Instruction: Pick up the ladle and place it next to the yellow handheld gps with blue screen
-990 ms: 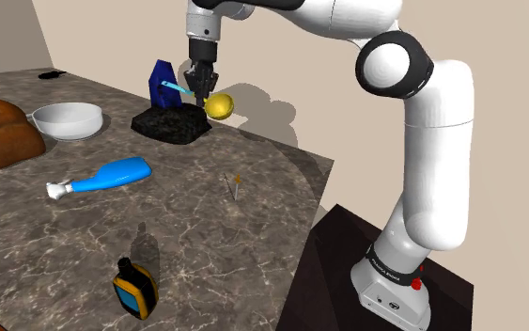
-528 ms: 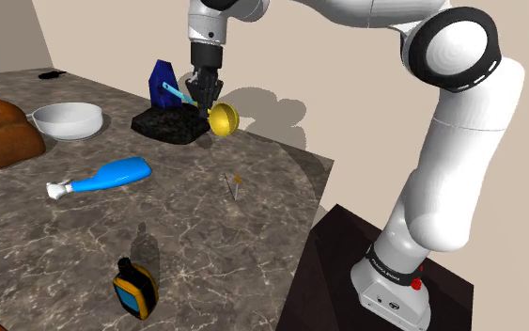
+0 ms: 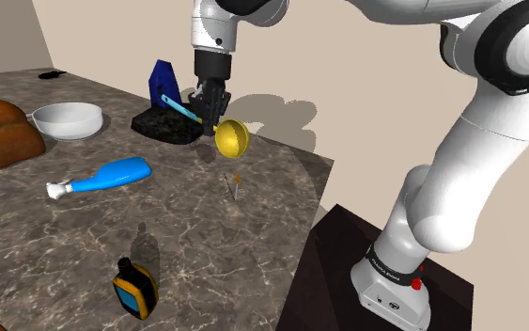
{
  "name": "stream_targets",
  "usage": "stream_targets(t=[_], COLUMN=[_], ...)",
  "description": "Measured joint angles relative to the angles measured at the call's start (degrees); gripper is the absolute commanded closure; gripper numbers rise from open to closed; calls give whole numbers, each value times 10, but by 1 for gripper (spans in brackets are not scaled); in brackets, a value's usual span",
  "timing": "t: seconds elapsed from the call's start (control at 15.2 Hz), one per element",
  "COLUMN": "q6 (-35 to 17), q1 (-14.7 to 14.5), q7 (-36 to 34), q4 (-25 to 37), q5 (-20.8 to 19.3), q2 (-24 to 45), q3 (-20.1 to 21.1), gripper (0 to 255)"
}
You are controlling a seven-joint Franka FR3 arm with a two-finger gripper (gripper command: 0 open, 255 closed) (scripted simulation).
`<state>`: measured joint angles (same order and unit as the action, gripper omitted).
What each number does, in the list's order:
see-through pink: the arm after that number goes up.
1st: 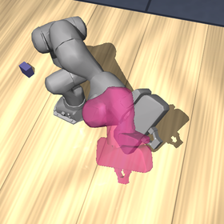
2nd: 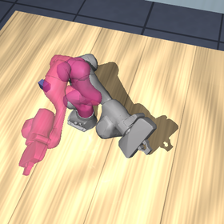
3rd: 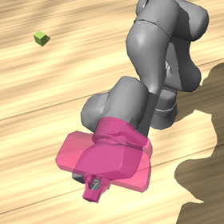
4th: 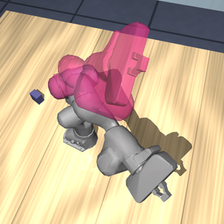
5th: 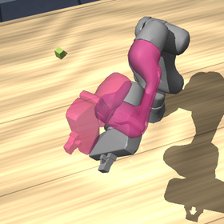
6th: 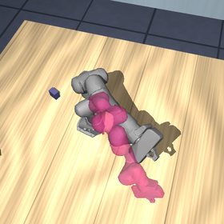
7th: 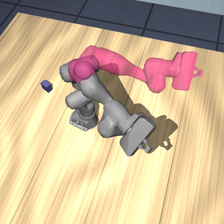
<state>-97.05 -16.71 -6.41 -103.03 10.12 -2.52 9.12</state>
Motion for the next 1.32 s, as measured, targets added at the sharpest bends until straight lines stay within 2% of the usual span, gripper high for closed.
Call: stream_targets(t=[0.33, 0.73, 1.12, 1.32], q6=[-20, -34, -48, -64], q1=[-27, -60, -95, -100], q7=[-48, -110, -181, -190], q4=[-76, -135, -172, -185], q5=[18, 43, 71, 75], q2=[-66, -125, -166, -166], q3=[29, 69, 118, 126], gripper=[255, 255, 255, 255])
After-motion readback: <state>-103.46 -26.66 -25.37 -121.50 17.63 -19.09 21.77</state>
